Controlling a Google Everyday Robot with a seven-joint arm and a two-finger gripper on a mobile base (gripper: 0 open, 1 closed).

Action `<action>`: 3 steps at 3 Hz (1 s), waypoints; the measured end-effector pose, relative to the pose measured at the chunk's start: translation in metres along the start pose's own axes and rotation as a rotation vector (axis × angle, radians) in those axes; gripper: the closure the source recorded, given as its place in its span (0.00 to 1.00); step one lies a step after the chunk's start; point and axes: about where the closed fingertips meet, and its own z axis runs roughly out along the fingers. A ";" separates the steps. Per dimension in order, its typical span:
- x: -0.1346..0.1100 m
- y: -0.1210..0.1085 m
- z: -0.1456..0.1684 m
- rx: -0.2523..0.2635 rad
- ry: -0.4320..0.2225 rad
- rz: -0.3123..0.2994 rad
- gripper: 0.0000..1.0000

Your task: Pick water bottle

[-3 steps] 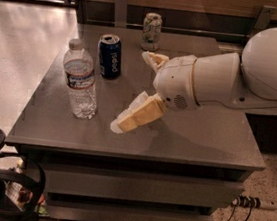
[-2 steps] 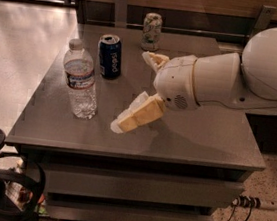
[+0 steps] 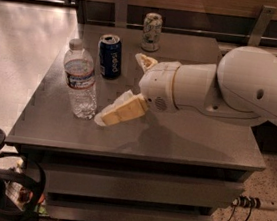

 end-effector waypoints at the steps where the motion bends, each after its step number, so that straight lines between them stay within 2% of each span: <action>1: 0.002 -0.001 0.016 0.047 -0.051 0.038 0.00; 2: -0.003 -0.001 0.031 0.054 -0.093 0.052 0.00; 3: -0.009 0.005 0.047 0.019 -0.142 0.066 0.00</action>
Offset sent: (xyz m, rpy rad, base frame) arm 0.0220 0.0448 -0.0123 0.1718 -0.0078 -0.0548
